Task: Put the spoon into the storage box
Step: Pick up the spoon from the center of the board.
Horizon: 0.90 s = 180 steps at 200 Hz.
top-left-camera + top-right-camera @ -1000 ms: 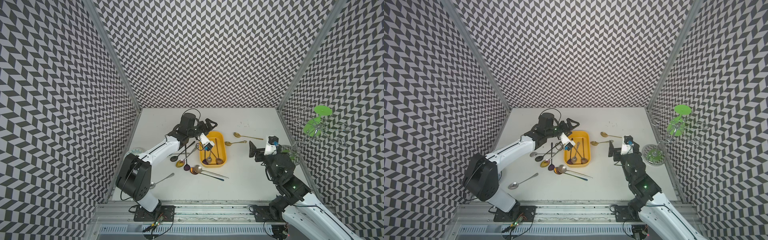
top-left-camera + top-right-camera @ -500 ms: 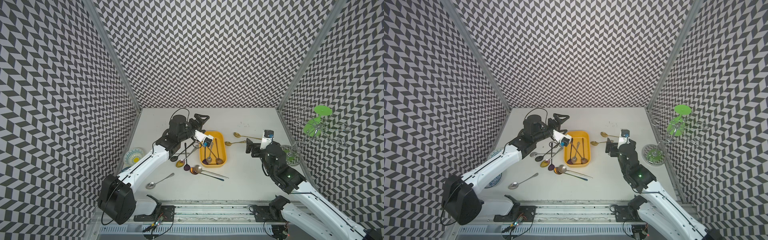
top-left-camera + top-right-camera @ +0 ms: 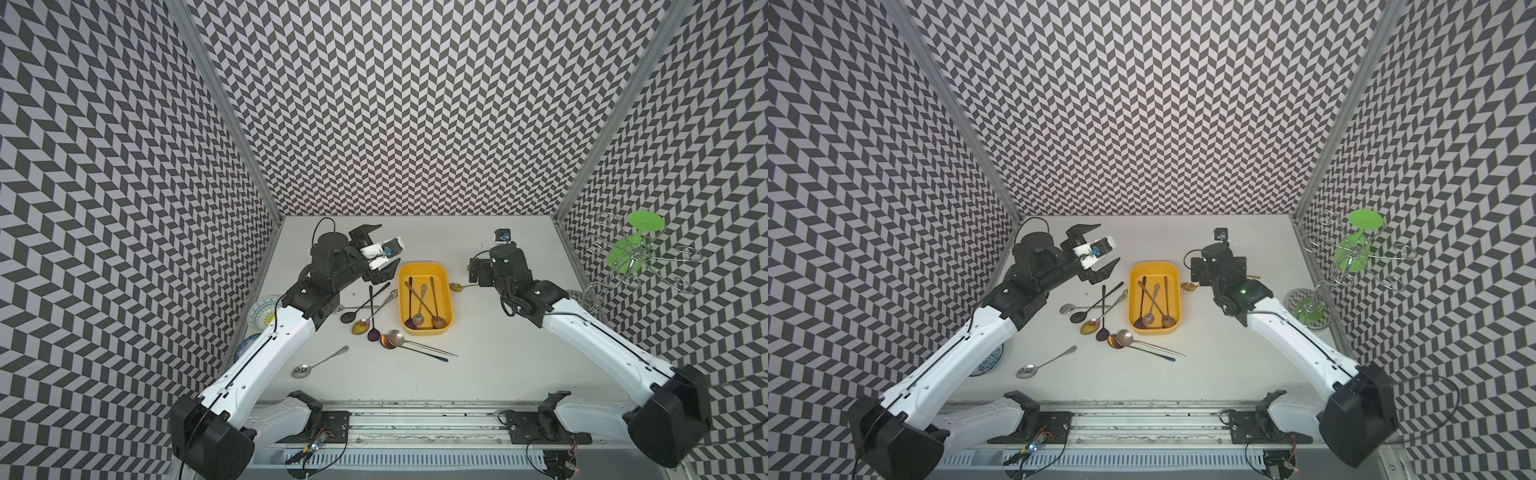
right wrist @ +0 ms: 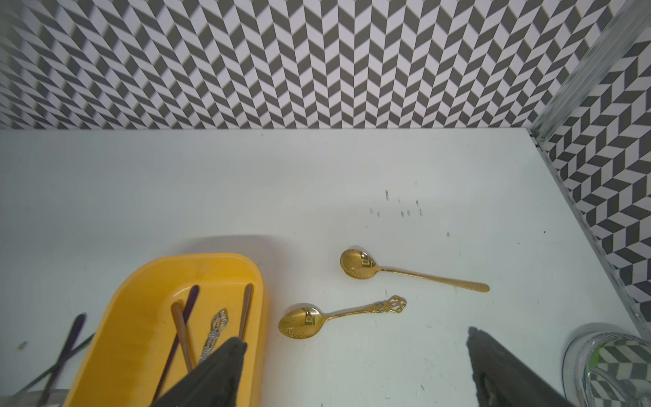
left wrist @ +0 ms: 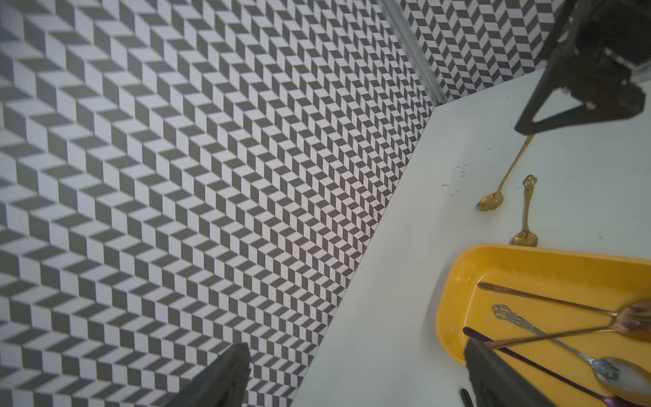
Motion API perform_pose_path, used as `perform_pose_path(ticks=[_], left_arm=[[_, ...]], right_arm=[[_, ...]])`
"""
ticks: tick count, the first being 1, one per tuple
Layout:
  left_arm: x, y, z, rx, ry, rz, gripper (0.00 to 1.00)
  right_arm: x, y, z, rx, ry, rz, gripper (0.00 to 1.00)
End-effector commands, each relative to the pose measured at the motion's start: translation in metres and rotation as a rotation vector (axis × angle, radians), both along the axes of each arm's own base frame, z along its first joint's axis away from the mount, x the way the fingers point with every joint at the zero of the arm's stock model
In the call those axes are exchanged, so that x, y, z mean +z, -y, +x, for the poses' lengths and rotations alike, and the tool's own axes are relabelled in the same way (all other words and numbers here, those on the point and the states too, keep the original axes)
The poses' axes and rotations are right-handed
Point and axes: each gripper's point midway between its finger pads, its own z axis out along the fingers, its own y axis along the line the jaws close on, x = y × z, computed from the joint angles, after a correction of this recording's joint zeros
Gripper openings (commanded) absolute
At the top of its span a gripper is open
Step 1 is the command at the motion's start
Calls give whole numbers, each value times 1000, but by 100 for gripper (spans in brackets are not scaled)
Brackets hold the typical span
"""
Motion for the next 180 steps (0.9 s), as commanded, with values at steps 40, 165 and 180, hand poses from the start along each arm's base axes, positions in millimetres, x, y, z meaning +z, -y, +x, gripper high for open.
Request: perform_pose_path(ticks=[40, 165, 180], left_arm=[[-22, -65, 3, 224, -278, -366, 99], [-76, -110, 0, 364, -394, -505, 99], [-77, -111, 1, 370, -412, -515, 99]], right_arm=[[-43, -11, 37, -38, -170, -101, 100], [-127, -9, 109, -107, -414, -153, 67], [-132, -7, 114, -124, -425, -174, 65]])
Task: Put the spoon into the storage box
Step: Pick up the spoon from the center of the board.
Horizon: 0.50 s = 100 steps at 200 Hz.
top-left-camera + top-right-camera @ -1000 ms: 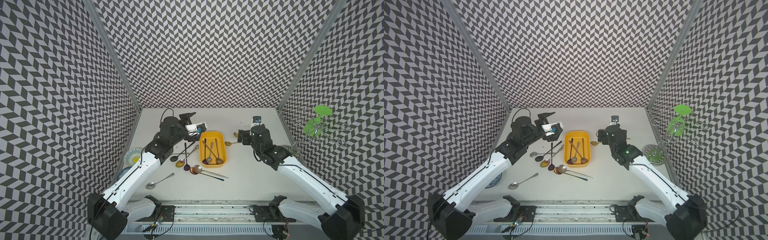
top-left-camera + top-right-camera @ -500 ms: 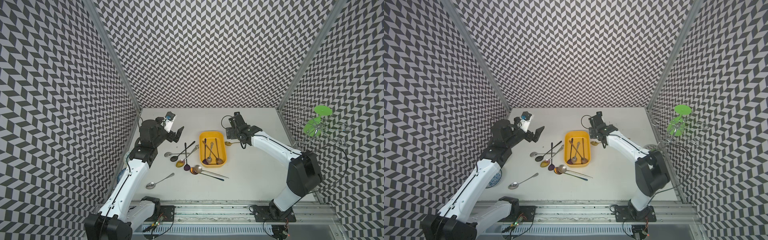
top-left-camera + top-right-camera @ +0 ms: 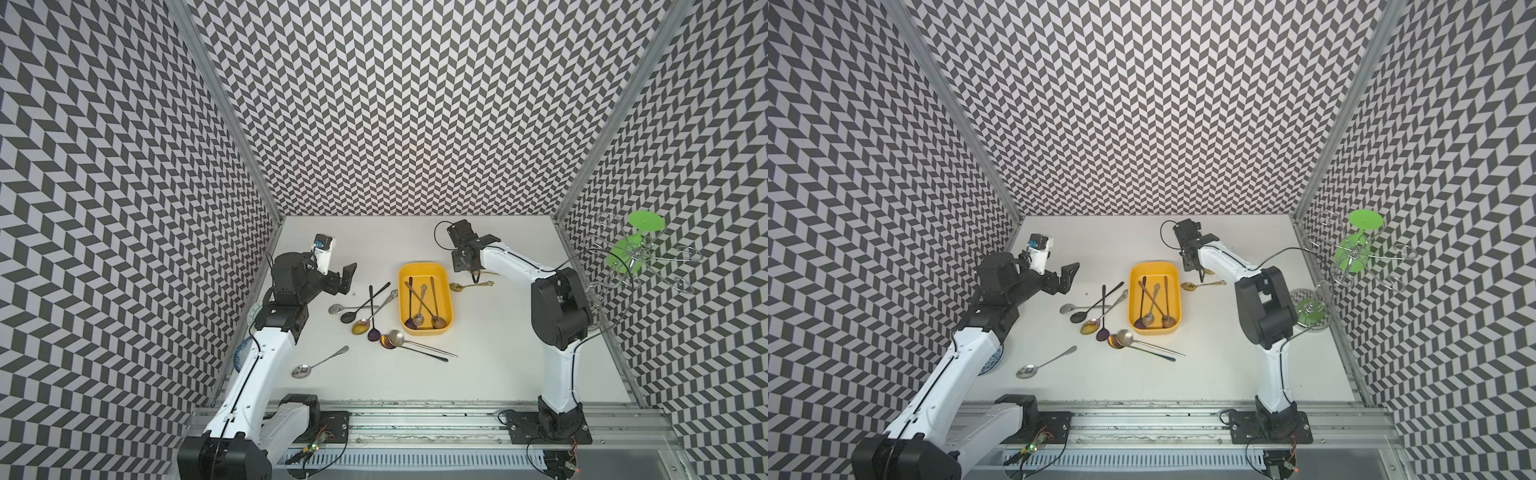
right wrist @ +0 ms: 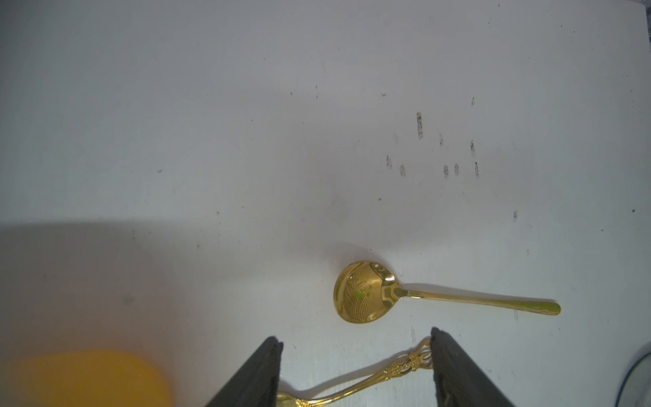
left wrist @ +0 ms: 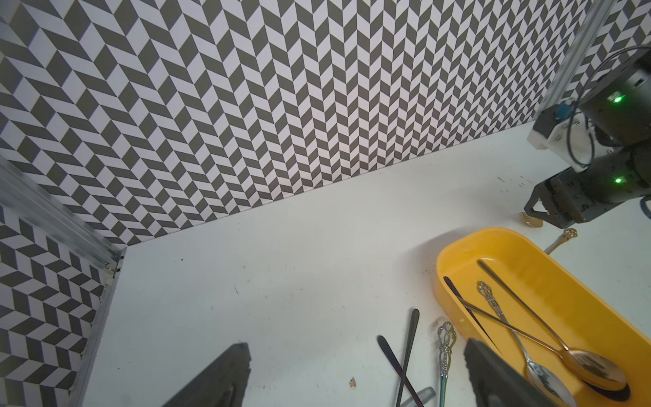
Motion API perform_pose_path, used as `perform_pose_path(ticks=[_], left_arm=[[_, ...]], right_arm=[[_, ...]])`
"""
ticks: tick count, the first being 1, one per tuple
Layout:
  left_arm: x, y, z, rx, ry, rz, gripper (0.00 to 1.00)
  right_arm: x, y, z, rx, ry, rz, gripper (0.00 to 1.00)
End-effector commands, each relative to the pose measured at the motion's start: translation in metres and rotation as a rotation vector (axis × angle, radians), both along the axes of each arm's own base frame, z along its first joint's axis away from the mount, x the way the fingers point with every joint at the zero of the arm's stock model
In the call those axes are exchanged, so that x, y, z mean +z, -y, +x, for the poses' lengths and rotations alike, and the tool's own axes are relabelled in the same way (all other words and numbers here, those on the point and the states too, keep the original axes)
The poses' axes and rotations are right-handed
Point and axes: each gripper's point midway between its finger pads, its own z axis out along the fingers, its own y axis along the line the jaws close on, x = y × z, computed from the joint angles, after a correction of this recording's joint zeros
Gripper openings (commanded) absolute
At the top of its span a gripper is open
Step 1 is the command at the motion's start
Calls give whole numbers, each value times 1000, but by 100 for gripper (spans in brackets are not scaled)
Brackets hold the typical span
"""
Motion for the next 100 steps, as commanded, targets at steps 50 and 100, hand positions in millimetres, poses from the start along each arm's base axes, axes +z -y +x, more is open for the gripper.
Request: perform_pose_path(ticks=[50, 100], left_arm=[[2, -2, 1, 7, 6, -40, 99], [2, -1, 1, 6, 6, -45, 99]], right_arm=[[-22, 0, 16, -33, -46, -43, 53], [-44, 4, 9, -38, -86, -104, 43]])
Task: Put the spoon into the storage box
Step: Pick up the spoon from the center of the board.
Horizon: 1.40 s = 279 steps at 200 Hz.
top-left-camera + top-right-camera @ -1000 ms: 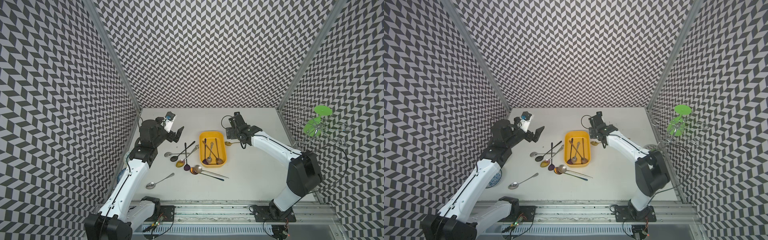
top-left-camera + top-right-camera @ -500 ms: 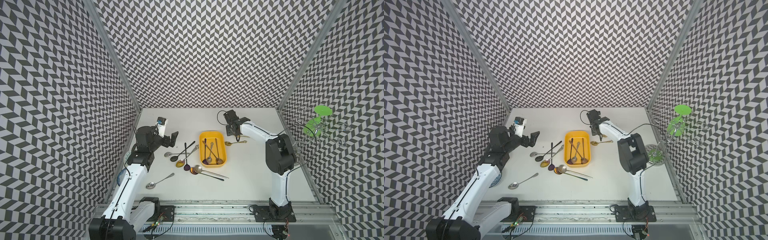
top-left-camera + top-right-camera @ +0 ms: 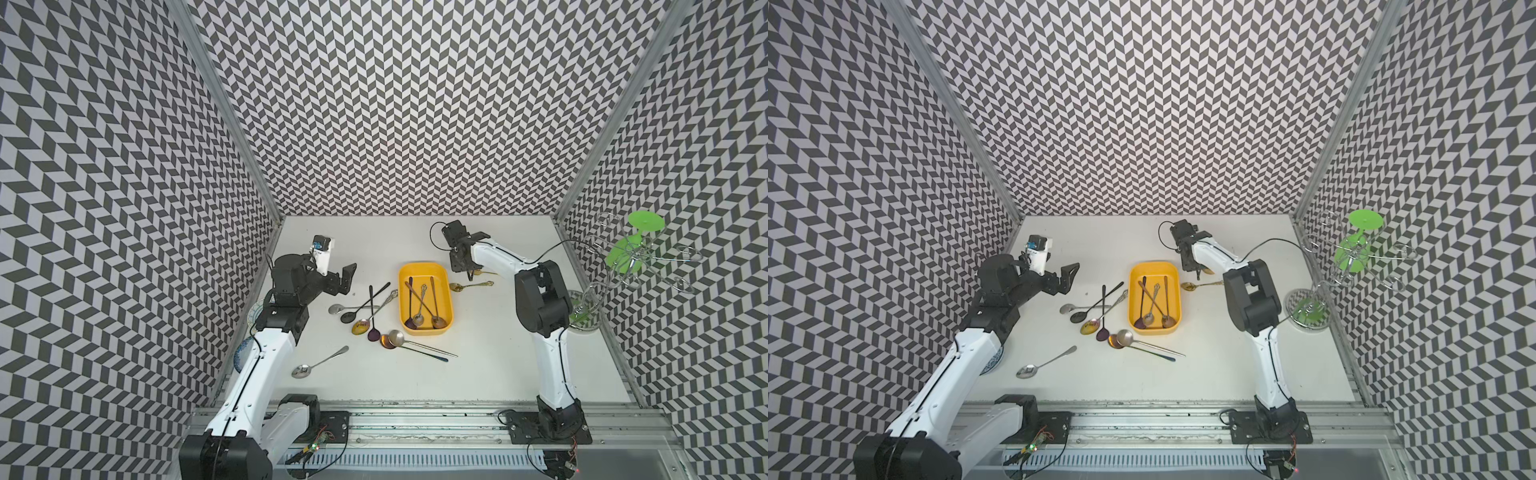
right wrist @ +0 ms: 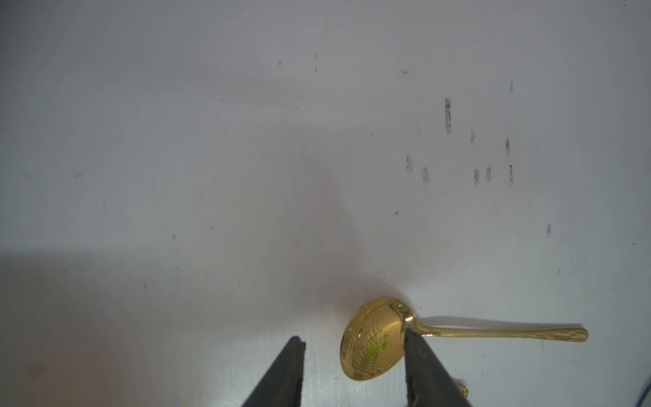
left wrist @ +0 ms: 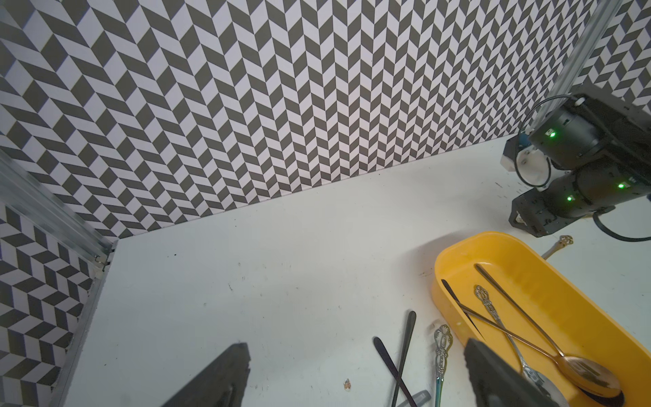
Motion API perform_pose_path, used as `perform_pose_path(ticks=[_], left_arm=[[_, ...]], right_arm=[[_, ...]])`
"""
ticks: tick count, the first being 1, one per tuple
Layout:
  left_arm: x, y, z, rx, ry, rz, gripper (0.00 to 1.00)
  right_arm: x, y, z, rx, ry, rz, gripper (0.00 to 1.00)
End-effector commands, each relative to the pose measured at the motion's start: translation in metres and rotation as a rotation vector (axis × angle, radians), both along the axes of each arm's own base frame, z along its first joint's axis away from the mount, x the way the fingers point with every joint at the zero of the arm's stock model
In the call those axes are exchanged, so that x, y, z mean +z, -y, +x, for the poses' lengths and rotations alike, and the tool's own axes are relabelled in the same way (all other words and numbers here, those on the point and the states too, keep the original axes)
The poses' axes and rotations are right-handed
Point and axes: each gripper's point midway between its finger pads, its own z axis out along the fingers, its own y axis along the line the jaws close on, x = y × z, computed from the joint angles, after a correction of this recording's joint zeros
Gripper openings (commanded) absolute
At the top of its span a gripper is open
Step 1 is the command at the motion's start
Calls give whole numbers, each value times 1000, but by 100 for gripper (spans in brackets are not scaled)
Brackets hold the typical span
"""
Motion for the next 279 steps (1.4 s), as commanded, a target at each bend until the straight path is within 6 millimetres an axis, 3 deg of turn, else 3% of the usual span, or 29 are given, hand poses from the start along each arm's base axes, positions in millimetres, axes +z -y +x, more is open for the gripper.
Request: perform_pose_path(ticks=[1, 65, 81, 110, 135, 147, 183, 207, 226, 250, 279], left_arm=[[6, 0, 1, 1, 10, -19, 99], [10, -1, -1, 9, 37, -7, 99], [3, 0, -2, -3, 24, -17, 99], [11, -1, -1, 9, 37, -7, 99], [4, 0, -2, -1, 17, -17, 99], [9, -1, -1, 10, 20, -9, 99], [4, -1, -2, 3, 19, -18, 99], [13, -3, 0, 17, 41, -12, 99], [6, -2, -2, 9, 30, -21, 99], [12, -5, 0, 26, 32, -11, 99], [5, -4, 0, 18, 20, -27, 99]], right_arm=[[-8, 5, -2, -26, -6, -45, 42], [-24, 12, -3, -27, -23, -103, 34], [-26, 13, -2, -27, -32, -121, 34], [-25, 15, 1, -27, -19, -140, 19], [-23, 16, 1, -26, -24, -155, 7], [-14, 15, 1, -25, -2, -163, 0], [11, 6, 1, 10, 42, -175, 0], [34, -7, -1, 53, 85, -176, 0], [50, -16, -6, 98, 108, -187, 0], [79, -27, -12, 143, 162, -188, 0], [113, -43, -24, 220, 230, -191, 0]])
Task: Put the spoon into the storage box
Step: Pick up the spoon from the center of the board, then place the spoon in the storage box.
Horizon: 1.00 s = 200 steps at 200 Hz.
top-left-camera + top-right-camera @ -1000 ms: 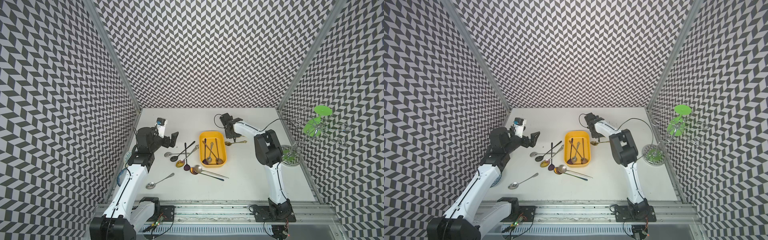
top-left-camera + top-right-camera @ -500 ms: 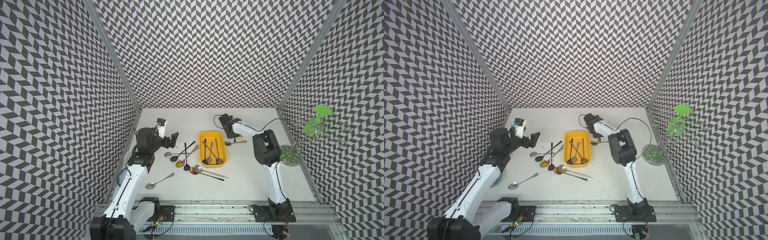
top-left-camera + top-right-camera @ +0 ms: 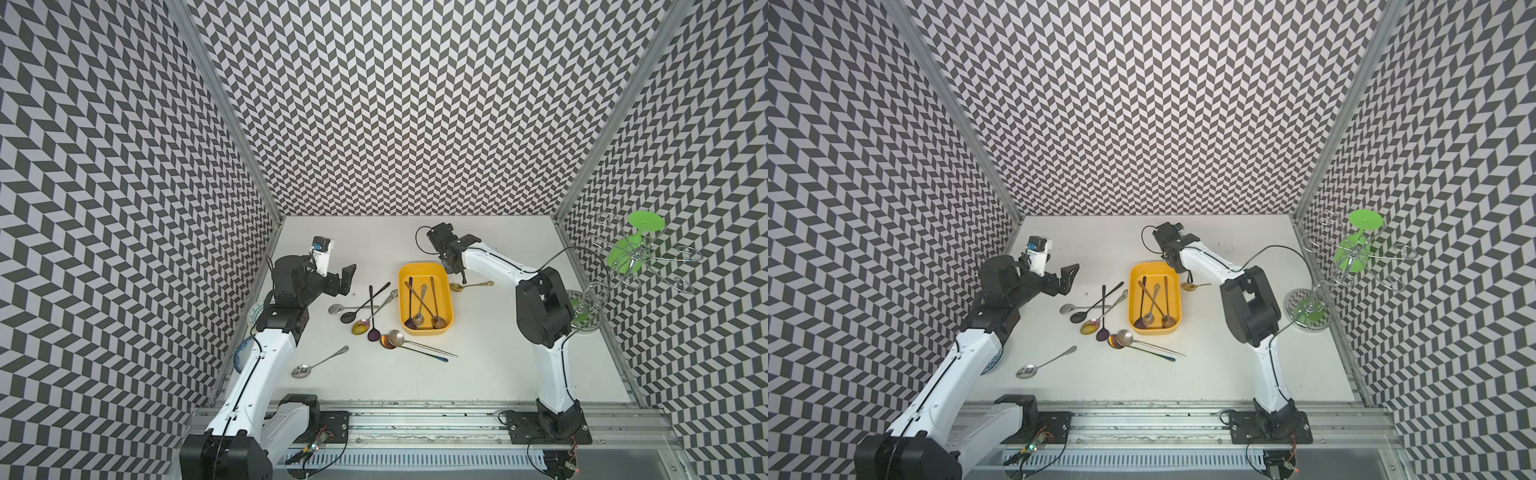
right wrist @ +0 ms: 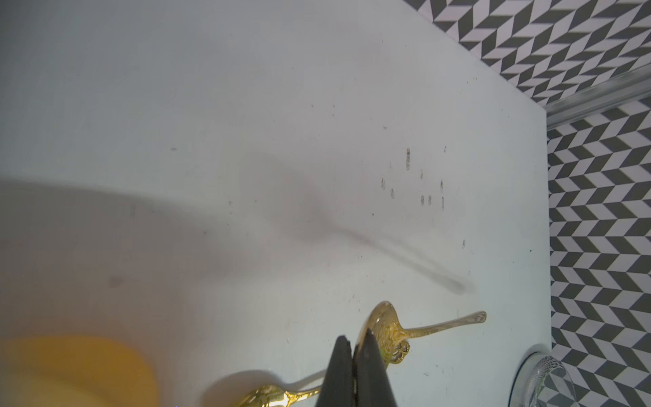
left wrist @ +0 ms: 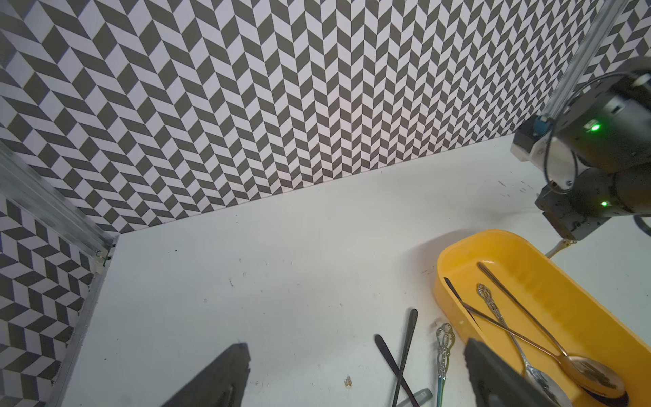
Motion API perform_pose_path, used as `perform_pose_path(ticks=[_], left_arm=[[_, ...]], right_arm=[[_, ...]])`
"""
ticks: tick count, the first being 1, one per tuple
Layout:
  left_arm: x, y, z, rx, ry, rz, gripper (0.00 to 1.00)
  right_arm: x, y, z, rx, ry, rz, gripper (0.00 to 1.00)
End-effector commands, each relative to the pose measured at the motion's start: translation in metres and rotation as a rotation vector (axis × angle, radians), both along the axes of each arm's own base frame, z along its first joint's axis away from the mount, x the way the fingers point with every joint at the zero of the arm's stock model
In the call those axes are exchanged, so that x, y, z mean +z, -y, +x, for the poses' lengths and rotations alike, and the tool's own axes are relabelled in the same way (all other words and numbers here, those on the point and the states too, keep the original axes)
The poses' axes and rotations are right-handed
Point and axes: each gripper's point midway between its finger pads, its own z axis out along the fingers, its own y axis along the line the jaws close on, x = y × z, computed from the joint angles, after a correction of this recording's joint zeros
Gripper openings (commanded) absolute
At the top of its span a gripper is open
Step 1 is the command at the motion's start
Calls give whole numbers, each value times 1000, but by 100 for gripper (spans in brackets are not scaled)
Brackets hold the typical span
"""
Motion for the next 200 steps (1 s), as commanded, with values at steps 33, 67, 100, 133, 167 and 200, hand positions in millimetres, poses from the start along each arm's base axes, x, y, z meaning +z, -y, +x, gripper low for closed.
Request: perform_pose_path(ticks=[33, 67, 100, 133, 167, 200], left_arm=[[13, -3, 2, 13, 36, -22, 99], [15, -5, 3, 23, 23, -14, 99], [8, -6, 4, 21, 14, -28, 99], [13, -6, 3, 22, 31, -27, 99], [18, -10, 3, 36, 27, -18, 99], [15, -11, 2, 36, 21, -28, 99]], right_arm=[[79, -43, -29, 215, 171, 28, 0], [113, -78, -70, 443, 265, 25, 0], [139, -105, -115, 690, 379, -39, 0], [149, -120, -153, 890, 499, -132, 0], [140, -140, -187, 1119, 519, -165, 0], [121, -147, -207, 1261, 489, -201, 0]])
